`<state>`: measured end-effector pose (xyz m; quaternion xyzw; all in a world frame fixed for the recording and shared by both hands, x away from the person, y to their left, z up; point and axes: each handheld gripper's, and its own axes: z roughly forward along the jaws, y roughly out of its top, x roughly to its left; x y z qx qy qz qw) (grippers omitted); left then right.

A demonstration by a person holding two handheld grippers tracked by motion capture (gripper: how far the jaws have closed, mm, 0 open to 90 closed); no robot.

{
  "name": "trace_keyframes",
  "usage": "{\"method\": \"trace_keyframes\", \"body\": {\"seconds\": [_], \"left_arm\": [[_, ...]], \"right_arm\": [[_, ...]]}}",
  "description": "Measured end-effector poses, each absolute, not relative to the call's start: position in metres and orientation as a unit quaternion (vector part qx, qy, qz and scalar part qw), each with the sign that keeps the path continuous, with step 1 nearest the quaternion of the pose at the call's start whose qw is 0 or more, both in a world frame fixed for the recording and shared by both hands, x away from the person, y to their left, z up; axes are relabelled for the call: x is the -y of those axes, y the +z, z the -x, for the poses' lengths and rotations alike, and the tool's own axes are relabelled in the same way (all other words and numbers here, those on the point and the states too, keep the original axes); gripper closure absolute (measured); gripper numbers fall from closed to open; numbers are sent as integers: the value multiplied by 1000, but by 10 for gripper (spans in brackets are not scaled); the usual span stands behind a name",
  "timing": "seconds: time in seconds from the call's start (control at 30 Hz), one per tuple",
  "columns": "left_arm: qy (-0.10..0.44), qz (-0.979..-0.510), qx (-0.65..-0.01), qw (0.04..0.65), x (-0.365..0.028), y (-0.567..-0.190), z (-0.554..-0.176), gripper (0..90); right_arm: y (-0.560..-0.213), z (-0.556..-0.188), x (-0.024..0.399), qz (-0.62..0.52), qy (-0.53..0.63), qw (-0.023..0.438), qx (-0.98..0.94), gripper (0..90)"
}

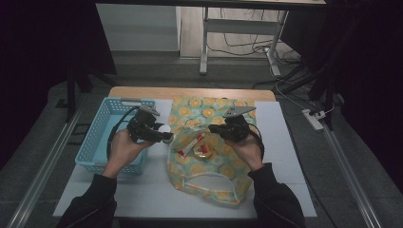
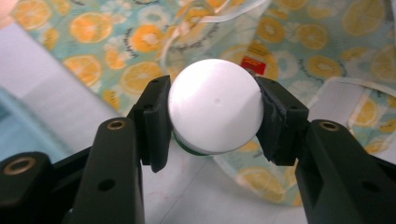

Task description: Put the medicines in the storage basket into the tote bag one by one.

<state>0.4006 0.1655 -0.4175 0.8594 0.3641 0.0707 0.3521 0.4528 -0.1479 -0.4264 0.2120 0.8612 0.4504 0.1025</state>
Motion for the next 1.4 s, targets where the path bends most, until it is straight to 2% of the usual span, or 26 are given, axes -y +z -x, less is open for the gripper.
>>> {"method": "trace_keyframes", "body": {"seconds": [0.6, 1.4], "left_arm": [[58, -878, -311, 358, -108, -429, -403, 504], [51, -891, -288, 347, -64, -446, -418, 504]], "right_arm": [[-426, -453, 149, -213, 453, 103, -859, 898], [-426, -454, 150, -214, 454, 106, -858, 898]]}}
